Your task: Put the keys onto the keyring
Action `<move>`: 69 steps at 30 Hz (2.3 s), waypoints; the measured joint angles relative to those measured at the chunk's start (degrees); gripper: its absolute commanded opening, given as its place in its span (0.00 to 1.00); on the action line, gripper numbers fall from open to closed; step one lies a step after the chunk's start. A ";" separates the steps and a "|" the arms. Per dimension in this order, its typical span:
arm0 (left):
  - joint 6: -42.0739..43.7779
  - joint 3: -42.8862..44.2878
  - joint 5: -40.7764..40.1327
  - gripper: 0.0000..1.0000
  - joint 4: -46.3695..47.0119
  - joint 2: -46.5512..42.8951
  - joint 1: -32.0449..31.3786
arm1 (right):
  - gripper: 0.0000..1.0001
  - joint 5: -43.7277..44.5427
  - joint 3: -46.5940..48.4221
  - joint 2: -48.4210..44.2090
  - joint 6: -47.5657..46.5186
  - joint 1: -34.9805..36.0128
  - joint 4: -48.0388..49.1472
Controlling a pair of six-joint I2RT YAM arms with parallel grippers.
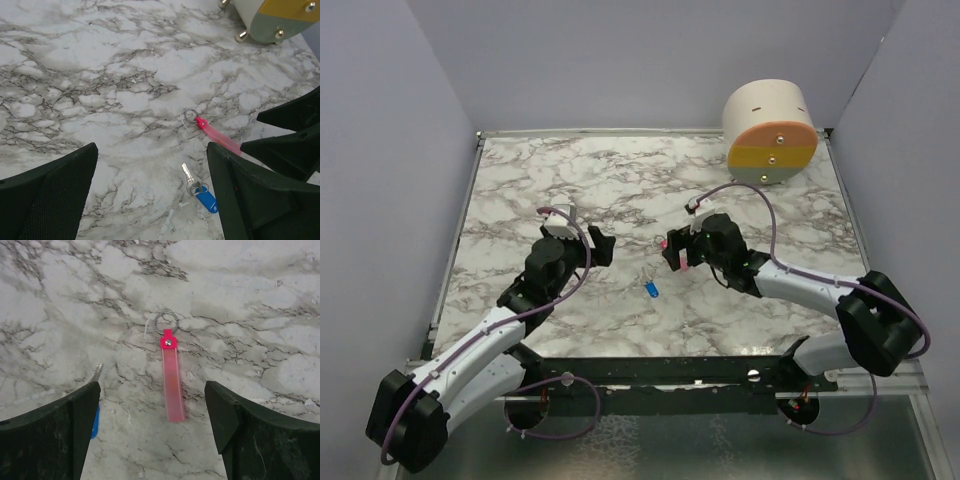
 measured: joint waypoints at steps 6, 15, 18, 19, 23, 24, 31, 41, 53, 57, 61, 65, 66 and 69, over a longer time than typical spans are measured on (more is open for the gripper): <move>-0.59 -2.34 -1.51 0.87 0.07 1.33 -3.87 | 0.77 2.80 0.02 4.68 -0.37 -0.02 -0.35; -0.57 -2.73 -3.93 0.85 0.98 3.13 -7.21 | 0.63 3.91 1.46 9.75 -1.05 0.07 -0.35; -0.57 -2.71 -4.15 0.85 1.33 4.61 -7.67 | 0.61 3.93 2.01 10.93 -1.20 0.11 -0.35; -0.57 -2.71 -4.17 0.85 1.38 5.11 -7.80 | 0.60 3.93 2.10 11.19 -1.25 0.17 -0.37; -0.57 -2.71 -4.22 0.85 1.73 6.03 -8.33 | 0.59 4.09 2.64 12.37 -1.38 0.28 -0.39; -0.57 -2.71 -4.22 0.85 1.79 6.05 -8.37 | 0.58 4.11 2.69 12.63 -1.38 0.37 -0.42; -0.57 -2.71 -4.24 0.85 2.21 6.05 -8.41 | 0.53 4.37 2.69 13.79 -1.33 0.94 -0.90; -0.57 -2.71 -4.26 0.85 2.21 6.05 -8.41 | 0.39 5.51 2.71 15.08 -0.98 1.66 -1.75; -0.52 -2.71 -4.55 0.85 2.67 7.02 -8.41 | 0.19 7.50 5.01 11.61 -1.18 3.10 -5.86; -0.50 -2.69 -4.52 0.85 3.02 8.50 -8.44 | 0.16 7.52 6.54 8.31 -1.38 3.10 -6.86; -0.48 -2.69 -4.52 0.85 3.19 9.05 -8.55 | 0.16 7.50 7.23 5.31 -1.40 3.10 -8.26; -0.17 -2.69 -4.46 0.84 4.35 9.57 -8.90 | 0.13 7.28 7.34 2.69 -1.38 3.13 -10.14; -0.07 -2.69 -4.44 0.84 4.70 9.73 -8.94 | 0.13 7.13 7.50 2.01 -1.40 3.13 -10.78; 0.63 -2.69 -4.11 0.80 6.21 10.40 -9.11 | 0.13 6.38 8.28 -0.15 -1.40 3.17 -12.57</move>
